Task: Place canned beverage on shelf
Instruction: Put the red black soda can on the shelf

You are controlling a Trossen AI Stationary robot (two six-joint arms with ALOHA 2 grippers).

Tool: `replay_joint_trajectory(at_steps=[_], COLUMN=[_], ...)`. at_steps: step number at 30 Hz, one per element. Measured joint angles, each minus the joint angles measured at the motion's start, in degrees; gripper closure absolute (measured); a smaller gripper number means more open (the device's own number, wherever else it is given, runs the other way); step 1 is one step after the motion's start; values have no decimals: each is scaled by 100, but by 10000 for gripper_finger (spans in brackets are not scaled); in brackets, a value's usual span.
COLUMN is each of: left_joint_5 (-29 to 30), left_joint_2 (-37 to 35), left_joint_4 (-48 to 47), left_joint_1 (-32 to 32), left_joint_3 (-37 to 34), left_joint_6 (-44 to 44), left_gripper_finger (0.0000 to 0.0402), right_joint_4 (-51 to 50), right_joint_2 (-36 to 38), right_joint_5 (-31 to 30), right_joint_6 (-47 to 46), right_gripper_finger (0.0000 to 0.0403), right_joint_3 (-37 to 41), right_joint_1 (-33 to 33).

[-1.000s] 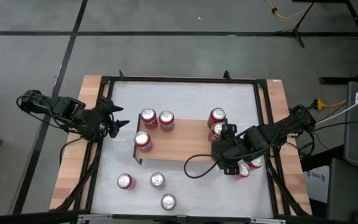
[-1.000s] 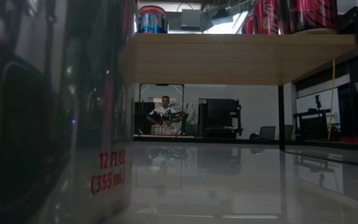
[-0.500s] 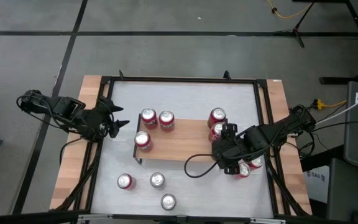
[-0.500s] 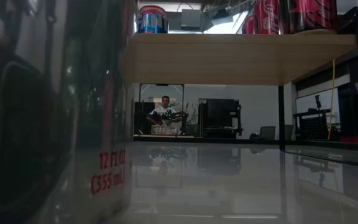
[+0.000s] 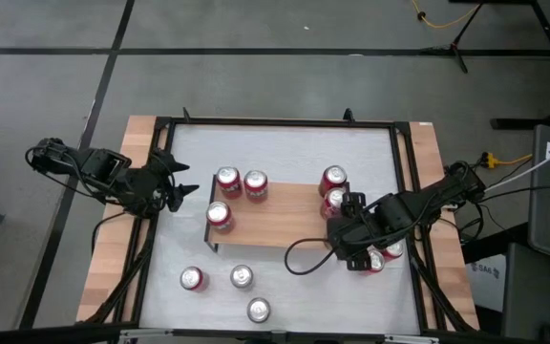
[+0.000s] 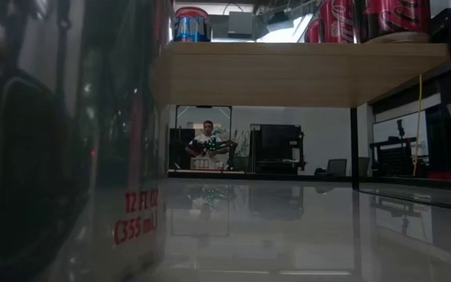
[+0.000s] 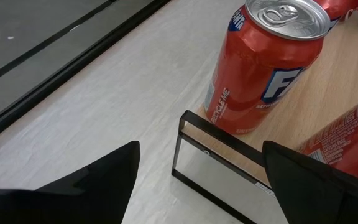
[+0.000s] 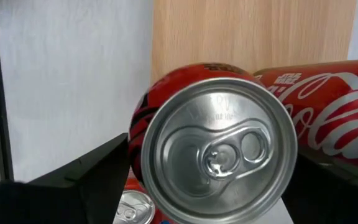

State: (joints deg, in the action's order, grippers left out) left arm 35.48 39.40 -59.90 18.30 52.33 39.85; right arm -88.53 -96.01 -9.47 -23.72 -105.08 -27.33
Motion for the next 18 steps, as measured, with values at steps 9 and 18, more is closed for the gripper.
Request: replay_joint_trajectory(at_steps=[9,18], left_joint_5=[0,0], left_joint_2=[-2,-1], left_joint_4=[1,0], left_joint_1=[-2,-2], left_joint_3=[-1,0], left_joint_6=[0,0], left_gripper_finger=[74,74], right_joint_4=[-2,-8], right_joint_2=[0,0], right_joint_5=[-166,-444], right_joint_6=[2,2], right_gripper_finger=[56,56], right_joint_3=[0,0], right_joint_1=[-2,-2])
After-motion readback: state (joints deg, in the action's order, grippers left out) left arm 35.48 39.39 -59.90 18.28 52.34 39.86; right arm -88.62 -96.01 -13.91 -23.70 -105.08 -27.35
